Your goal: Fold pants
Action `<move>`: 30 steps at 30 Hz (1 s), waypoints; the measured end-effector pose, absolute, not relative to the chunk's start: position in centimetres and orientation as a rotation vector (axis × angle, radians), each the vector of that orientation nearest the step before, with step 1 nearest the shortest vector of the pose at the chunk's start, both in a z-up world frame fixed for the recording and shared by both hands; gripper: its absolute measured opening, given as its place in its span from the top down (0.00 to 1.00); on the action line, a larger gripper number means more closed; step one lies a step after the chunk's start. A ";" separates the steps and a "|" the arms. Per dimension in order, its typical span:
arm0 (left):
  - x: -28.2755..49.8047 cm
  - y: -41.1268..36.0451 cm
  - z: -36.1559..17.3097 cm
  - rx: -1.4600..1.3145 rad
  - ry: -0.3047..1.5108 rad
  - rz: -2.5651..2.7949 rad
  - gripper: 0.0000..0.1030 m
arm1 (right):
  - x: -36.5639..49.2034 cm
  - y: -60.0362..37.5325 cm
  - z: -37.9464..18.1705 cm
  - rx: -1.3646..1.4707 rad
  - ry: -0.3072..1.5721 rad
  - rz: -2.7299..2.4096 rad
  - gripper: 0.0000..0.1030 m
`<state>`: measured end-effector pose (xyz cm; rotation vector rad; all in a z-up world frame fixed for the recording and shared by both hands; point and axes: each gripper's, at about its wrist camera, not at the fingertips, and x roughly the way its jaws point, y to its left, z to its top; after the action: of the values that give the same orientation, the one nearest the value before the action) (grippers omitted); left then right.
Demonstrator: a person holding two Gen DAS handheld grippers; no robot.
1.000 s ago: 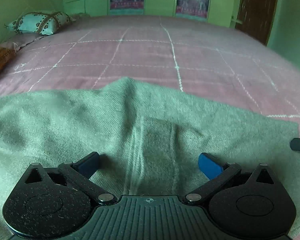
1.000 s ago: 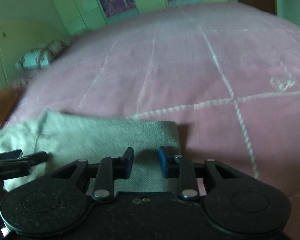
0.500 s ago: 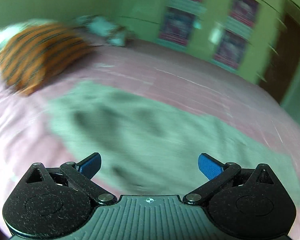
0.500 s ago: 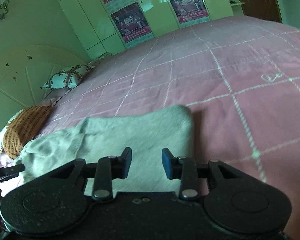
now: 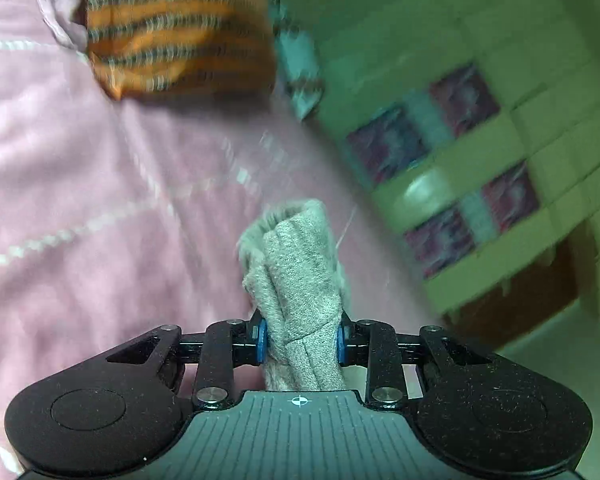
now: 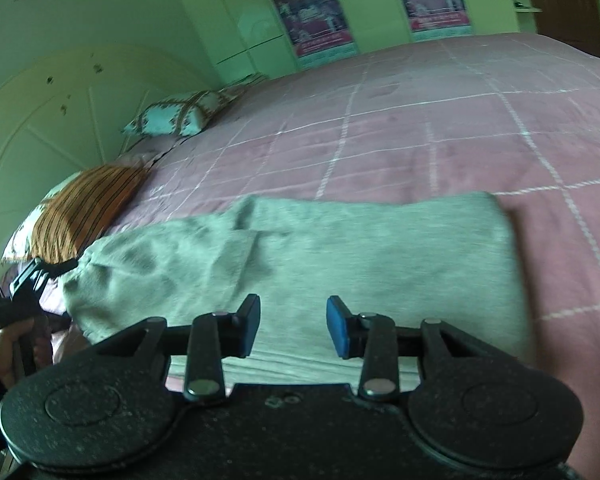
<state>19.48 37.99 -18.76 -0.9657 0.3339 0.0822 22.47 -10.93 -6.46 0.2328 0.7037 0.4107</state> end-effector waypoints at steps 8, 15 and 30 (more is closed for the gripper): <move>18.8 39.2 -21.8 -0.906 0.387 0.061 0.67 | 23.6 -2.4 -7.5 0.025 0.722 0.515 0.67; 19.0 38.9 -21.0 -0.878 0.400 0.067 0.63 | 23.8 0.4 -10.1 -0.173 0.780 0.463 0.67; 20.5 18.9 -5.2 -0.364 0.315 -0.131 0.66 | 20.1 -19.1 -4.8 0.392 0.611 0.247 0.61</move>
<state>20.54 18.90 -5.21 -0.3641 0.3150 -0.1307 20.12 -19.15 -4.75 0.3919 0.6115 0.2474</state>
